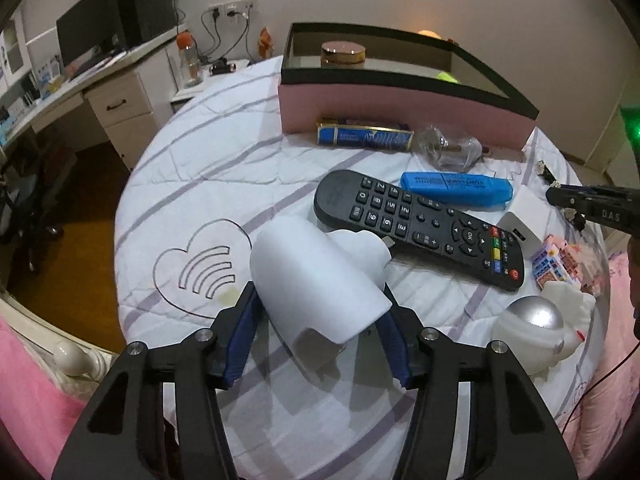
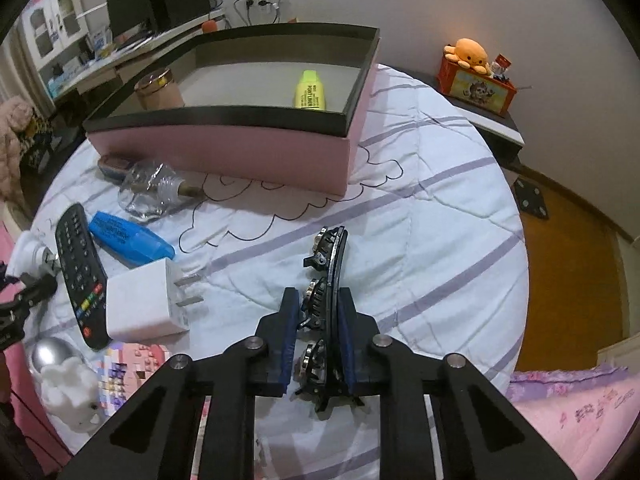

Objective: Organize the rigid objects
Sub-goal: 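Grasp the white hair dryer with the left tool while the right tool grasps the black hair clip, then carry the hair dryer and hair clip into the pink box and release them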

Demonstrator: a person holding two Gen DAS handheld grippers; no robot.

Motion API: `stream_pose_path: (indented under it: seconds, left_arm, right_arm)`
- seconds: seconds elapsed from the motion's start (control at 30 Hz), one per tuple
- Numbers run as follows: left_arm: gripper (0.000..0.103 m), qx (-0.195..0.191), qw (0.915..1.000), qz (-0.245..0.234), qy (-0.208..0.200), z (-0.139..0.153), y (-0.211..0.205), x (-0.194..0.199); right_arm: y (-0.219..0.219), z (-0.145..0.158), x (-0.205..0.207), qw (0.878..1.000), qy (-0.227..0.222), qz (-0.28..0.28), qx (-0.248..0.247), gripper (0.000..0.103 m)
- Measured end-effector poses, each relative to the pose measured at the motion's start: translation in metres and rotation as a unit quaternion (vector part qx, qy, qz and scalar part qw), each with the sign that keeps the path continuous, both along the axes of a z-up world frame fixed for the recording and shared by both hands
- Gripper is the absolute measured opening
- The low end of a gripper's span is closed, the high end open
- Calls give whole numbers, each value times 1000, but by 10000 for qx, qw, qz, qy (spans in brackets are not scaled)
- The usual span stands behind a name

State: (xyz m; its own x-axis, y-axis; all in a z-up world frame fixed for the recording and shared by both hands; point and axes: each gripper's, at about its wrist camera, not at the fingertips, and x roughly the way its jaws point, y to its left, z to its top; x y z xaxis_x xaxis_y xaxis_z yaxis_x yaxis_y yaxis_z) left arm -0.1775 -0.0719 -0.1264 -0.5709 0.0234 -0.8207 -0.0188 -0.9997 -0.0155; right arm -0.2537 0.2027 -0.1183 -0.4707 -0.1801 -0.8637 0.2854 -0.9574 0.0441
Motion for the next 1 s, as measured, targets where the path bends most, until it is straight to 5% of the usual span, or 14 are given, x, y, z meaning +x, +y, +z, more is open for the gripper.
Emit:
stream_pose_path:
  seconds: [0.47,1.0]
  left_arm:
    - [56,26,9998,218,15,20,-9,-9]
    - [57,-97,9961,72,872,83,-2,0]
  right_arm:
    - [3,20,7,9996,203,-116,-142,19]
    - [-19,103,82,9913,1261,63,-361,19]
